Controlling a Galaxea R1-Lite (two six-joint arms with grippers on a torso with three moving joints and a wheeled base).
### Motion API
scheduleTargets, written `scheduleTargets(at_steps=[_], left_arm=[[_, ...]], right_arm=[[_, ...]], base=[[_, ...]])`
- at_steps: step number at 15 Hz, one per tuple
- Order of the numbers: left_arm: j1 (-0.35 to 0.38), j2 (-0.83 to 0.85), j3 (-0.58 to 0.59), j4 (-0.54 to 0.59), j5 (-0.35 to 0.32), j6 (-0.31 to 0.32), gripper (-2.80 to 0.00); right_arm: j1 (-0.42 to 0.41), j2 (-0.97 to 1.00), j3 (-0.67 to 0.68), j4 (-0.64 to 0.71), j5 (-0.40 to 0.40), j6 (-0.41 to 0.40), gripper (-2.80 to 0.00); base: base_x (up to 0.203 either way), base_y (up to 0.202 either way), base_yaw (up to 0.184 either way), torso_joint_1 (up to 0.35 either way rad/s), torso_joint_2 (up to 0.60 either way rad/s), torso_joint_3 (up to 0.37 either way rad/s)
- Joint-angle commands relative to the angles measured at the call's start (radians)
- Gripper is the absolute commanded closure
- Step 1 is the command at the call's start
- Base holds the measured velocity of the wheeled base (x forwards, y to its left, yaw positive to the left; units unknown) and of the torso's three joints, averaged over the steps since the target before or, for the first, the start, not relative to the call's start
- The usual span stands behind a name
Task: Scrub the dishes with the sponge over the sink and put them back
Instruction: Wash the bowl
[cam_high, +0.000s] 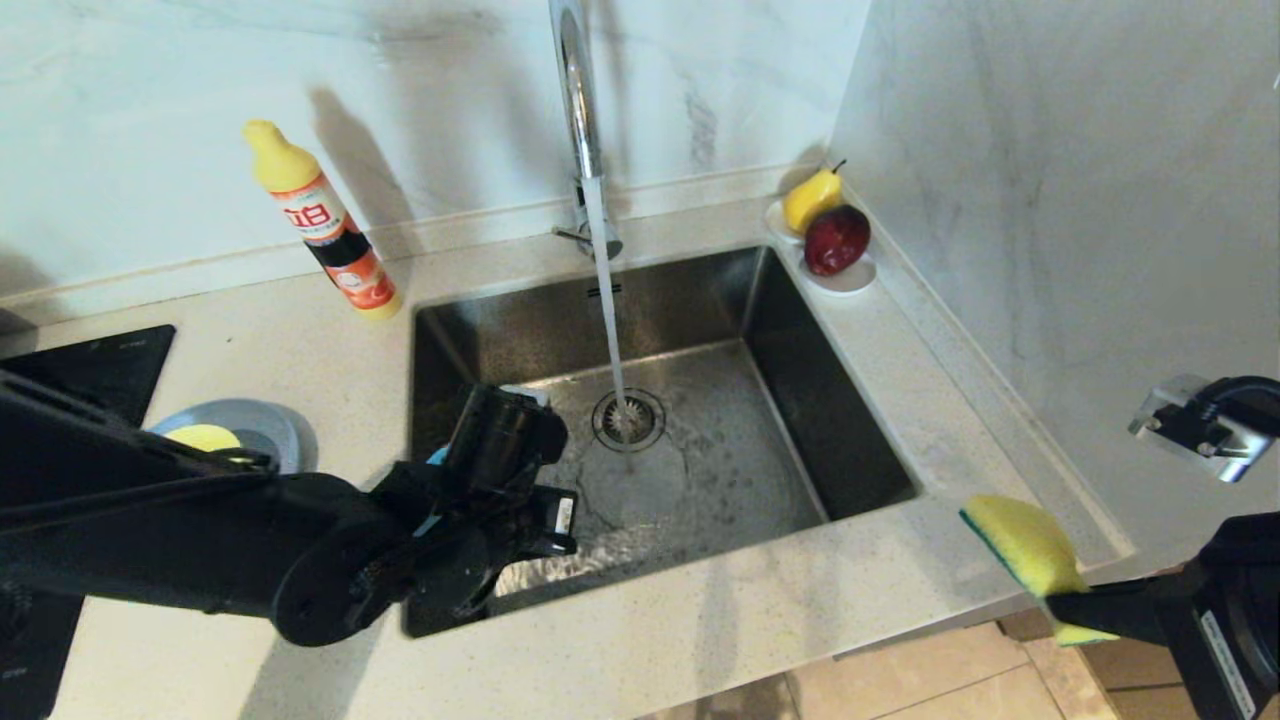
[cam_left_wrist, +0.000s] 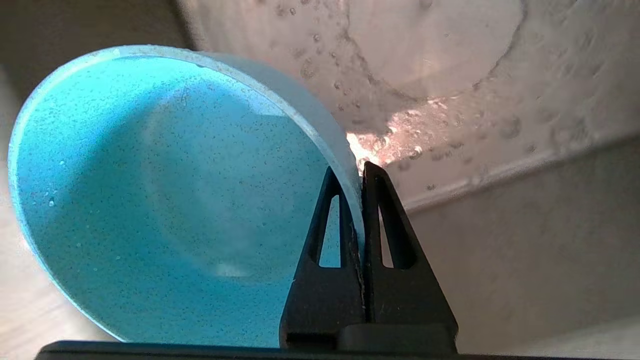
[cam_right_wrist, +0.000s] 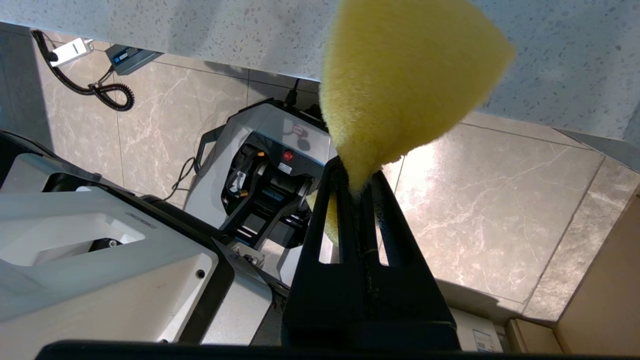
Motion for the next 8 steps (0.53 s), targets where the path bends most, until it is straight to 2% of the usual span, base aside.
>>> scheduleTargets(at_steps=[1, 4, 8], left_arm=[[0.0, -0.097, 0.05, -0.005, -0.001, 0.03, 0.0], [-0.001, -0.156, 0.056, -0.003, -0.005, 0.076, 0.0], [-0.001, -0.216, 0.017, 0.03, -0.007, 0.075, 0.0]], right_arm=[[0.001, -0.001, 0.0, 0.003, 0.0, 0.001, 0.0], [0.001, -0.007, -0.001, 0.005, 0.0, 0.0, 0.0], [0.001, -0.009, -0.001, 0.005, 0.0, -0.002, 0.0]], base=[[0.0, 0.0, 0.0, 0.0, 0.0, 0.0], [0.0, 0.0, 0.0, 0.0, 0.0, 0.0], [0.0, 0.0, 0.0, 0.0, 0.0, 0.0]])
